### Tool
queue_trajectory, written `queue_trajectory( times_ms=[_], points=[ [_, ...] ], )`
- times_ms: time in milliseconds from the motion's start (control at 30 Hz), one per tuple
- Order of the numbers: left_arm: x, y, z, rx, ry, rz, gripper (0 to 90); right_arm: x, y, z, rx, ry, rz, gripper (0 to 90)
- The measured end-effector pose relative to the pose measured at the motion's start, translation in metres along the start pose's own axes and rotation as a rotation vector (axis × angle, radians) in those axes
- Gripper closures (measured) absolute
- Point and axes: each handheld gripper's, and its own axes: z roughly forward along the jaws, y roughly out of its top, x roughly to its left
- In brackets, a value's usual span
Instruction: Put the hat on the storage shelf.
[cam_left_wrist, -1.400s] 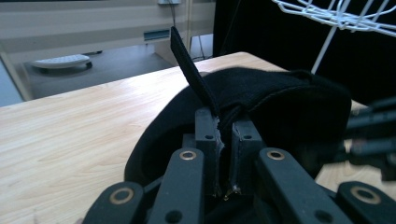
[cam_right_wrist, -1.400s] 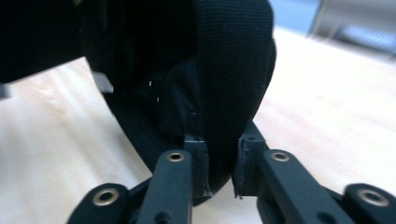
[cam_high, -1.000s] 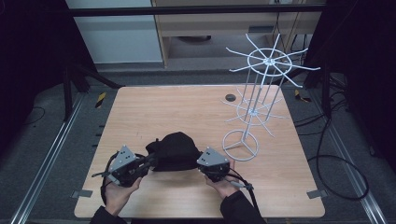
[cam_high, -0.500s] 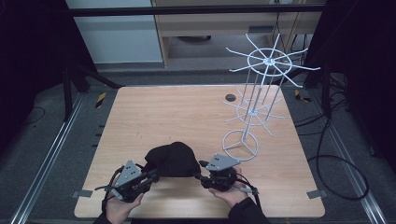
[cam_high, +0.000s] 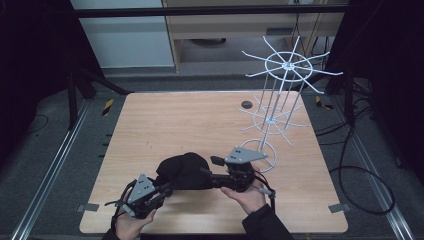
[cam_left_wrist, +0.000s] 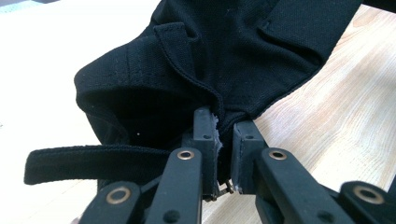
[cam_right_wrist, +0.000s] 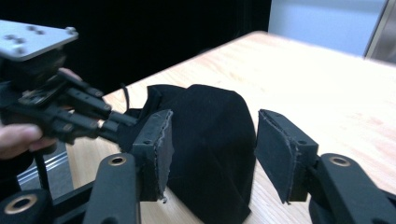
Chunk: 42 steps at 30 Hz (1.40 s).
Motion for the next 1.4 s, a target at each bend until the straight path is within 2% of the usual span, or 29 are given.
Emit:
queue_trajectory(
  times_ms=[133, 200, 267, 300, 367, 400, 433, 533, 567, 600, 633, 667, 767, 800, 833, 867, 967, 1067, 1133, 1167, 1267, 1300, 1333, 1367, 1400],
  points=[
    [-0.001, -0.001, -0.001, 0.005, 0.006, 0.01, 81.6, 0.0, 0.001, 0.025, 0.084, 0.009, 0.022, 54.1],
    [0.0, -0.001, -0.001, 0.007, 0.004, 0.009, 80.9, 0.001, -0.001, 0.031, 0.12, 0.004, 0.028, 62.0],
    [0.0, 0.0, -0.001, 0.005, -0.001, -0.001, 80.0, 0.001, -0.002, 0.032, 0.131, 0.001, 0.026, 65.5],
    [0.001, 0.001, -0.004, -0.008, -0.015, -0.014, 74.9, 0.0, -0.004, 0.032, 0.149, -0.016, 0.031, 78.9],
    [0.001, 0.005, -0.012, -0.037, -0.022, -0.027, 67.7, -0.001, -0.005, 0.03, 0.153, -0.015, 0.039, 87.3],
    [0.002, 0.008, -0.017, -0.056, -0.022, -0.034, 64.8, -0.001, -0.006, 0.03, 0.152, -0.011, 0.036, 88.5],
    [0.002, 0.008, -0.017, -0.056, -0.022, -0.034, 60.7, -0.001, -0.006, 0.03, 0.152, -0.011, 0.036, 88.5],
    [0.01, 0.021, -0.033, -0.106, -0.004, -0.068, 53.1, 0.001, -0.007, 0.027, 0.142, 0.004, 0.023, 89.4],
    [0.01, 0.021, -0.033, -0.106, -0.004, -0.068, 51.7, 0.001, -0.007, 0.027, 0.142, 0.004, 0.023, 89.4],
    [0.015, 0.024, -0.035, -0.107, -0.013, -0.085, 50.5, 0.004, -0.007, 0.027, 0.146, -0.008, -0.004, 89.6],
    [0.015, 0.024, -0.035, -0.107, -0.013, -0.085, 49.5, 0.005, -0.007, 0.027, 0.146, -0.01, -0.009, 89.6],
    [0.018, 0.024, -0.035, -0.088, -0.015, -0.104, 47.3, 0.005, -0.007, 0.027, 0.145, -0.01, -0.009, 89.7],
    [0.02, 0.023, -0.035, -0.073, -0.018, -0.114, 45.6, 0.005, -0.007, 0.028, 0.143, -0.019, -0.011, 89.8],
    [0.023, 0.023, -0.037, -0.055, -0.034, -0.133, 41.5, 0.005, -0.006, 0.028, 0.134, -0.031, -0.007, 90.0],
    [0.023, 0.023, -0.037, -0.055, -0.034, -0.133, 39.0, 0.005, -0.006, 0.028, 0.134, -0.031, -0.007, 90.0],
    [0.026, 0.022, -0.039, -0.047, -0.049, -0.152, 39.0, 0.005, -0.006, 0.028, 0.128, -0.036, -0.006, 90.0],
    [0.034, 0.02, -0.047, -0.072, -0.048, -0.186, 36.6, 0.003, -0.005, 0.026, 0.124, -0.067, -0.006, 90.0],
    [0.041, 0.023, -0.052, -0.096, -0.011, -0.206, 35.9, 0.001, -0.007, 0.024, 0.125, -0.062, -0.007, 90.0],
    [0.046, 0.029, -0.045, -0.084, 0.015, -0.206, 35.2, 0.003, -0.008, 0.023, 0.126, -0.058, -0.021, 90.0],
    [0.046, 0.029, -0.045, -0.084, 0.015, -0.206, 34.5, 0.003, -0.008, 0.023, 0.126, -0.058, -0.021, 90.0],
    [0.053, 0.034, -0.028, -0.068, 0.027, -0.228, 33.7, 0.004, -0.01, 0.022, 0.131, -0.048, -0.04, 90.0],
    [0.057, 0.036, -0.02, -0.054, 0.024, -0.238, 32.9, 0.005, -0.011, 0.021, 0.137, -0.044, -0.044, 90.0],
    [0.057, 0.036, -0.02, -0.054, 0.024, -0.238, 33.0, 0.005, -0.011, 0.021, 0.137, -0.044, -0.044, 90.0],
    [0.059, 0.036, -0.013, -0.045, 0.021, -0.252, 33.0, 0.005, -0.011, 0.021, 0.138, -0.045, -0.046, 90.0],
    [0.06, 0.035, -0.004, -0.03, -0.003, -0.265, 33.3, 0.004, -0.012, 0.02, 0.14, -0.039, -0.051, 90.0]
  ],
)
